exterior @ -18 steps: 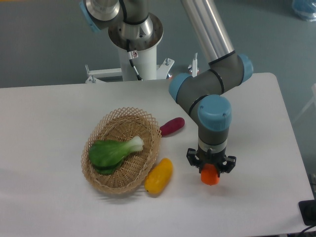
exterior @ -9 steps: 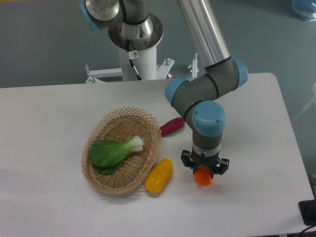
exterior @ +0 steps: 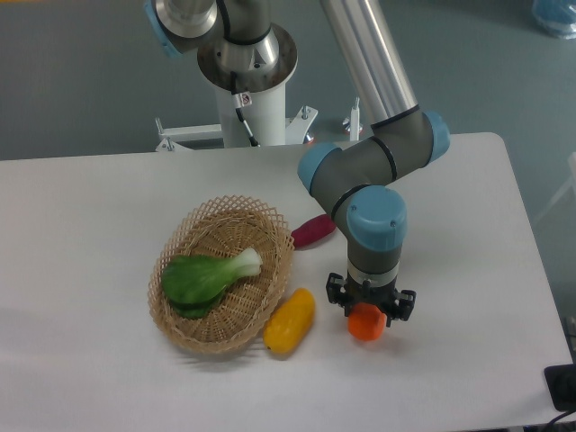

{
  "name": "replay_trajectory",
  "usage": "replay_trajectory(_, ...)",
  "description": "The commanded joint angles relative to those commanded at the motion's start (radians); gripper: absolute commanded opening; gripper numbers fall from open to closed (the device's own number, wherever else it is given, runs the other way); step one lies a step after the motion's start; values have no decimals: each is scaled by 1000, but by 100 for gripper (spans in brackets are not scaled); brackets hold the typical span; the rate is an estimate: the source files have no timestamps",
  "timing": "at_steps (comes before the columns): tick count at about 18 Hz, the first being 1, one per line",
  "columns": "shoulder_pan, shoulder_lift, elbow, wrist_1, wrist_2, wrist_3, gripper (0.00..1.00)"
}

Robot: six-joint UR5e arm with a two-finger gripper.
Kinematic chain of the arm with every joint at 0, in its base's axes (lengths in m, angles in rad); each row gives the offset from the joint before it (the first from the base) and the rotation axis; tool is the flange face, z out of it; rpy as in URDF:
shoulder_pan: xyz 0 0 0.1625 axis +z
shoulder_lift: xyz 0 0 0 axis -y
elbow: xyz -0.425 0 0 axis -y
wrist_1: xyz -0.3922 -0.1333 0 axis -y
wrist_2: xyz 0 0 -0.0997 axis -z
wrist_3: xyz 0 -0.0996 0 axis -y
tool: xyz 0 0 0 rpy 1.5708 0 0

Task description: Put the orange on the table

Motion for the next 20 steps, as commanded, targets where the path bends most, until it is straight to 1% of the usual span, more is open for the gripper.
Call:
replay_trajectory(4, 9, 46, -3, -5, -9, 2, 100)
replay_trajectory(8, 40, 60, 58, -21, -29, -2, 100)
replay_trajectory(11, 84, 91, 120, -103, -116, -3, 100)
replay_trajectory(12, 90, 94, 138, -115, -120, 0, 100)
replay_trajectory(14, 106, 98, 166, -118, -123, 3, 100)
replay_trajectory(16, 133, 91, 195, -118, -133, 75, 100)
replay_trajectory(18, 143, 91, 204, -132, -124, 135, 100)
replay_trajectory(19, 147, 97, 209, -161, -124, 152, 100)
replay_trajectory(20, 164, 101, 221, -204, -124, 181, 99)
